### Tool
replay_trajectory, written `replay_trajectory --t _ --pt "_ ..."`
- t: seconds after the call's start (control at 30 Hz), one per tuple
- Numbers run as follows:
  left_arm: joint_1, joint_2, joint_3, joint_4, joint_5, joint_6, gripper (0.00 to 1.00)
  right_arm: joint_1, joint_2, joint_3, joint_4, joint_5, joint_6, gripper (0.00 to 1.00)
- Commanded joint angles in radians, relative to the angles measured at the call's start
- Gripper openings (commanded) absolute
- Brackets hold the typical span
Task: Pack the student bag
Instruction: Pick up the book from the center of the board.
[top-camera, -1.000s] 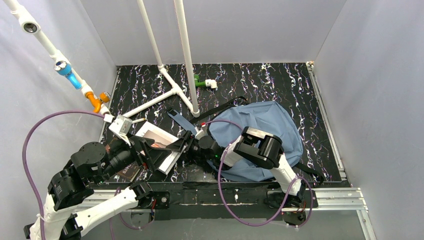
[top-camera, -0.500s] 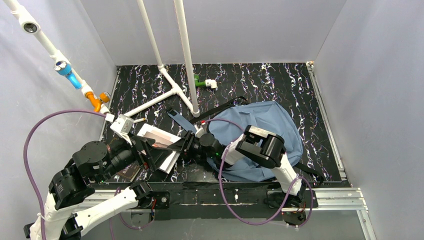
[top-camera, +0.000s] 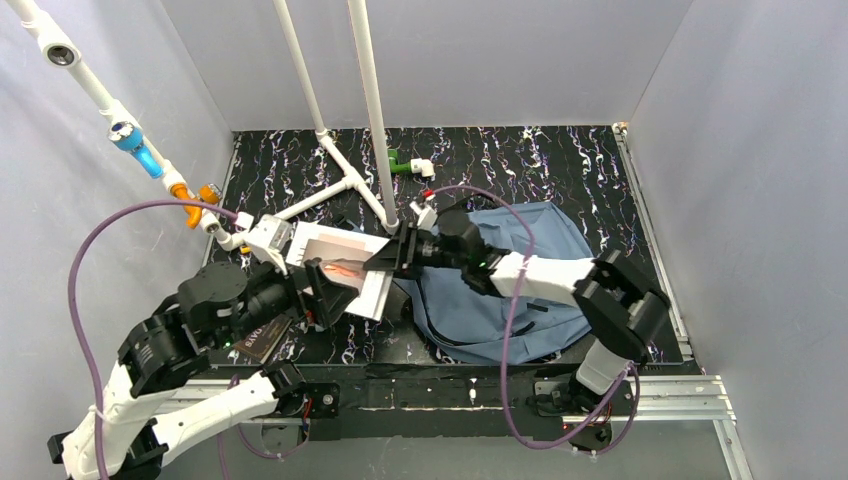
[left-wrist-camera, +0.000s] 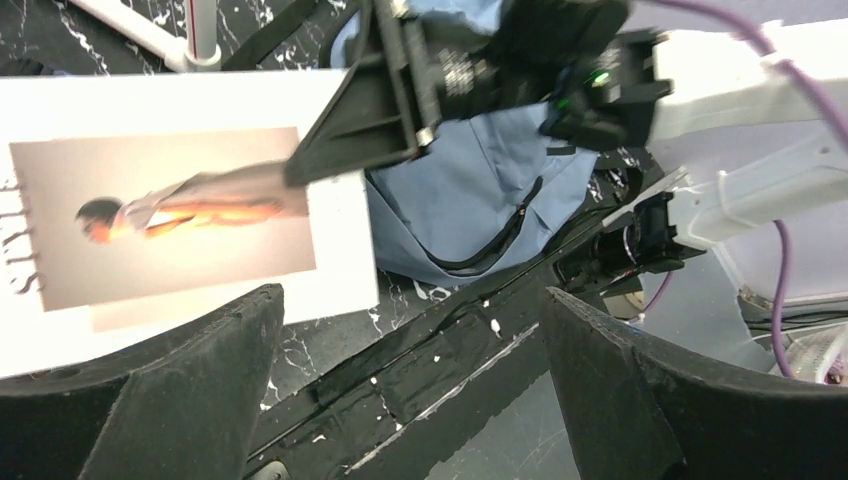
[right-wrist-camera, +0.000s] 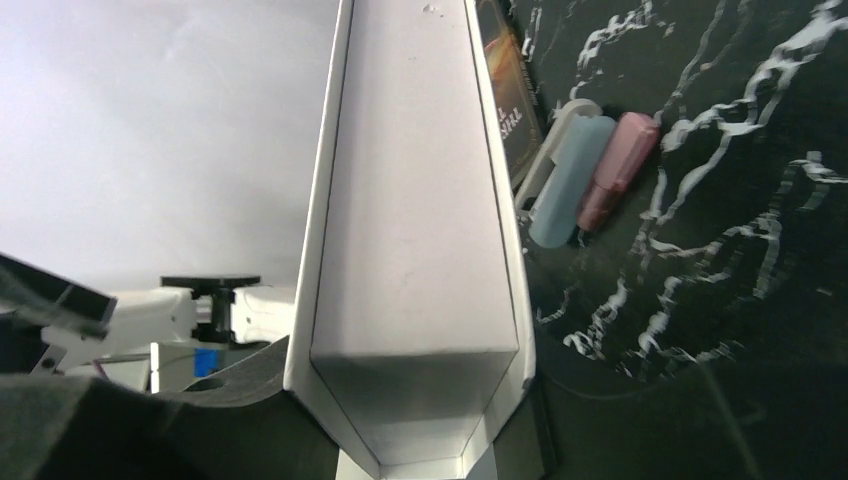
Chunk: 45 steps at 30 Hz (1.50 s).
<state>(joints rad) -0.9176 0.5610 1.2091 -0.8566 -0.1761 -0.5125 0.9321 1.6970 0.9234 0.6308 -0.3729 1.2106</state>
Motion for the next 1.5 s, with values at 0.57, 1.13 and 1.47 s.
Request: replay_trajectory --t 0.57,1.13,1.47 --pt "0.012 0.194 0.047 -0.162 -0.236 0.028 0.98 -0.547 -0.429 0.021 -0.697 -0.585 -0.454 0.25" --pt "0.494 0.303 0.008 0.140 0.683 -0.096 0.98 -0.598 -0.661 -0.031 -0.653 -0.786 -0.325 0.26" --pt "0.494 0.237 -0.001 0.182 0.790 -0.246 0.98 -0.598 -0.749 0.011 -0.546 -0.837 -0.229 0.26"
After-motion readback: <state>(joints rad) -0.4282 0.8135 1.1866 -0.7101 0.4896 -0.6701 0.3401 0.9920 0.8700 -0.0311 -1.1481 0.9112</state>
